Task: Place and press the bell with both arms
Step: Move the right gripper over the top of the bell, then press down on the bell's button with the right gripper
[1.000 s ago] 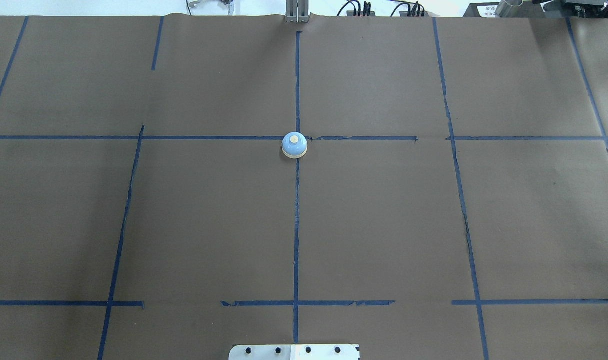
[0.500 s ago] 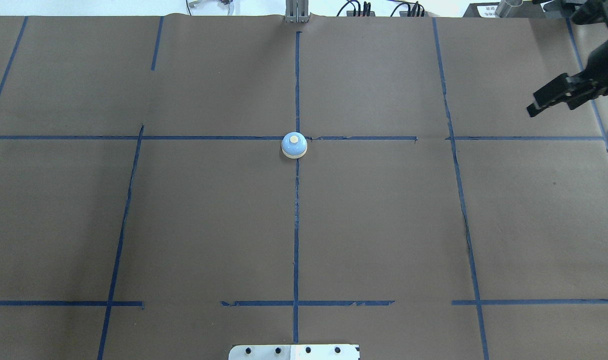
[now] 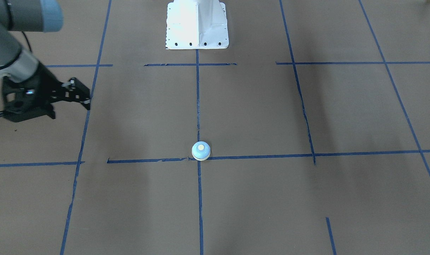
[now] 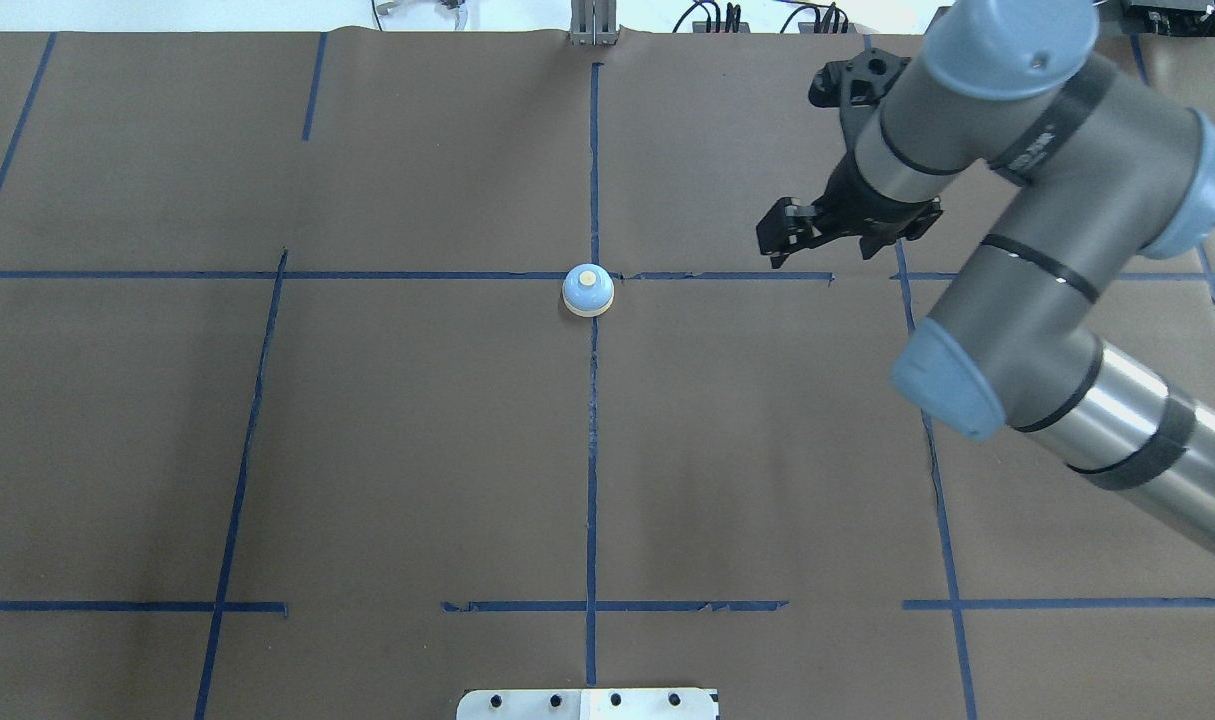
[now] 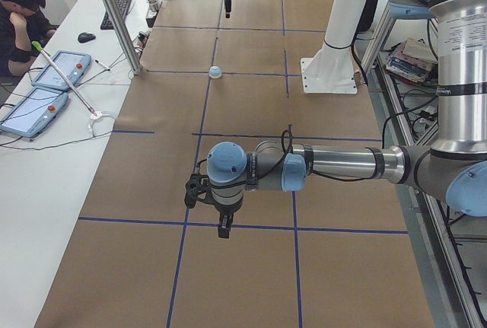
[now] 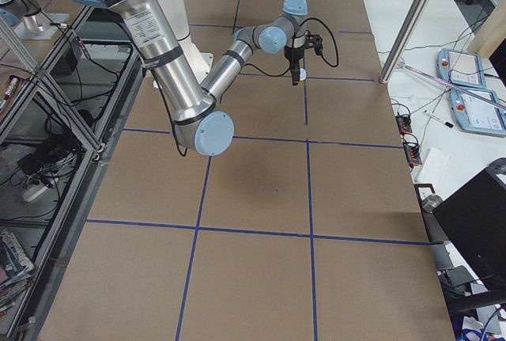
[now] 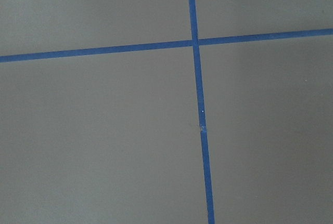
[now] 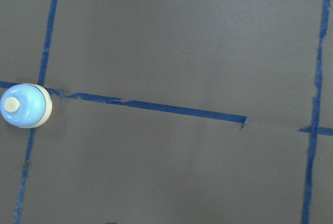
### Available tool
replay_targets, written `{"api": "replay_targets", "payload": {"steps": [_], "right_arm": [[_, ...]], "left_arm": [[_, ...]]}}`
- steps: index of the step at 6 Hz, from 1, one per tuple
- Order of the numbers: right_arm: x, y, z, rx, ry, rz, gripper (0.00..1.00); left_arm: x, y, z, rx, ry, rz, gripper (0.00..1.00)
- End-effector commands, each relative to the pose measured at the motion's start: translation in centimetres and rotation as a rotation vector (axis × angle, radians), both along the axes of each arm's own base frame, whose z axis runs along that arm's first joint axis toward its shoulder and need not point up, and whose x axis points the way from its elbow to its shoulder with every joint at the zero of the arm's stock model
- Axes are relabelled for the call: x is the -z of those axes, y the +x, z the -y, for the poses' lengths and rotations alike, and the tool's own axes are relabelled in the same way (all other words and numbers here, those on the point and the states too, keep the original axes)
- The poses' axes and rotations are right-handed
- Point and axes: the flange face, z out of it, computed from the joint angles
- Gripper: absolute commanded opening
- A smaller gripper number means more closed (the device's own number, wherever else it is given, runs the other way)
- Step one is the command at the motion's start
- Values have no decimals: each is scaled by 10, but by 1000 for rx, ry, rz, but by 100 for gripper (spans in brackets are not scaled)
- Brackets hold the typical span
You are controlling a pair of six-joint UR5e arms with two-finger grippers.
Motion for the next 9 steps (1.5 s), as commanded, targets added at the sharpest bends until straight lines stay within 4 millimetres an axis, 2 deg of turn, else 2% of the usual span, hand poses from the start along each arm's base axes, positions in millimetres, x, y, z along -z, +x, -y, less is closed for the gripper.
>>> {"api": "replay_targets", "payload": {"steps": [1,2,3,4,5,7,9], "right_arm": [[77,-117,24,-12,-47,-22,88],[86,-156,46,-52,-60,23,70],[92,-192,72,-60,-75,19,47],[87,-200,77,-49,-78,-2,13],[77,-205,74,-33,-75,-15,4],[54,-215,64,-10,-87,-41,3],[47,-222,57,-2,-90,-51,3]], "left_arm": [[0,0,0,0,1,-1,100],[0,1,0,-2,1,-1,100],[0,1,0,0,0,-3,100],[1,1,1,-1,1,-6,100],[2,1,1,1,0,-7,100],[2,1,1,4,-3,-9,100],[2,1,1,3,-2,-10,100]]}}
